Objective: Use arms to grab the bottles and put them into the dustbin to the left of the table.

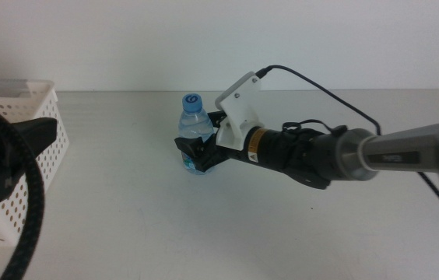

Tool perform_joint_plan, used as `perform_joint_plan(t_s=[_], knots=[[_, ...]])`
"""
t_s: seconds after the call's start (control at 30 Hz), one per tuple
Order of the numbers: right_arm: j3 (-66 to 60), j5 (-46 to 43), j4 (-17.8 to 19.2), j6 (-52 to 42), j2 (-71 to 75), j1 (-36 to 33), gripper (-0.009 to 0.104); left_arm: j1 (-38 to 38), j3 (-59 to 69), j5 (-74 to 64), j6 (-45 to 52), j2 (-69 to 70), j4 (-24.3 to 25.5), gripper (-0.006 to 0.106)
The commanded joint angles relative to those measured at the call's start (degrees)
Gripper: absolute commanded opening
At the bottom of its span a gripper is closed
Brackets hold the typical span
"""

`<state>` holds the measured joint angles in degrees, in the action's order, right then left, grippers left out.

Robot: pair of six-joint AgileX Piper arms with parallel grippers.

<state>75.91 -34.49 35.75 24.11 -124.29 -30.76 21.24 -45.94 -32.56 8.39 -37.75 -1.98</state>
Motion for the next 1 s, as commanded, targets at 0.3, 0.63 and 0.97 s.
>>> perform_joint_plan(t_s=[0.3, 0.63, 0.97], knots=[[-24.2, 1.6, 2.6, 7.9, 34.8, 3.0, 0.064, 0.4, -1.6, 4.4, -0.8, 0.0, -0.2, 0.093], [-38.4, 25.6, -7.9, 11.5, 66.3, 2.7, 0.064, 0.4, -1.6, 4.3, -0.8, 0.0, -0.2, 0.093], [-39.9, 49.9, -35.8, -20.9, 92.5, 2.7, 0.064, 0.4, -1.6, 4.3, -0.8, 0.0, -0.2, 0.093]])
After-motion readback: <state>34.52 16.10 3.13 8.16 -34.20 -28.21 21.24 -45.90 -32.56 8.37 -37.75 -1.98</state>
